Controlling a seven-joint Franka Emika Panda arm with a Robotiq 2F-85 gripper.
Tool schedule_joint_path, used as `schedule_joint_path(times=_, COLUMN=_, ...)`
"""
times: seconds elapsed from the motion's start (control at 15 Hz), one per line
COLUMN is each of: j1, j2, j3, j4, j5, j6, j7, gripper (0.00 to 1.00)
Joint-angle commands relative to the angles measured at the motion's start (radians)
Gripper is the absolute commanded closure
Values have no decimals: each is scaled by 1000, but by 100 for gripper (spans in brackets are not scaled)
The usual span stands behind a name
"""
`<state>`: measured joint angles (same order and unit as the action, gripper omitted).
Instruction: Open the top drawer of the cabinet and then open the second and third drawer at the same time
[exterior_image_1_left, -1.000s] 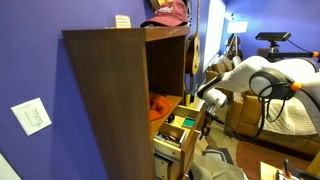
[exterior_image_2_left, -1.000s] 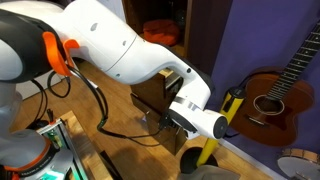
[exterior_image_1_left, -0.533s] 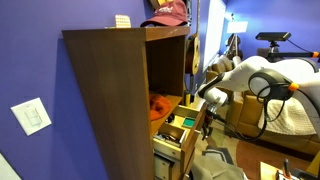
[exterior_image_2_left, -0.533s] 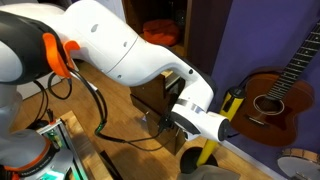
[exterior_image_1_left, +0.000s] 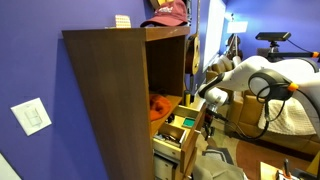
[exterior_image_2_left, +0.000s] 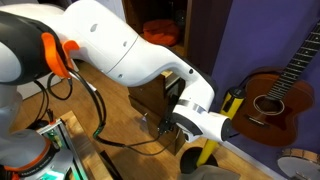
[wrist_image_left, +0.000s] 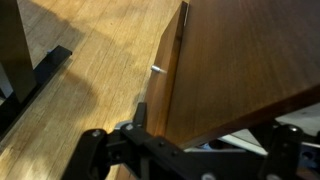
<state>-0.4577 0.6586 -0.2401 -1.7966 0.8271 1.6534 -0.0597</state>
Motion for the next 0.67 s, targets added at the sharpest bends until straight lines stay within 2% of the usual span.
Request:
schedule_joint_path(times=0.0, j1=-1, j2=16, j3=-8, j4=19, j5=-37, j6=-41, j7=-4, gripper=0)
schedule_joint_path(times=0.6, j1=-3, j2=16, j3=-14, j4=21, j5=-115, j6=-72, j7=-1, gripper=0)
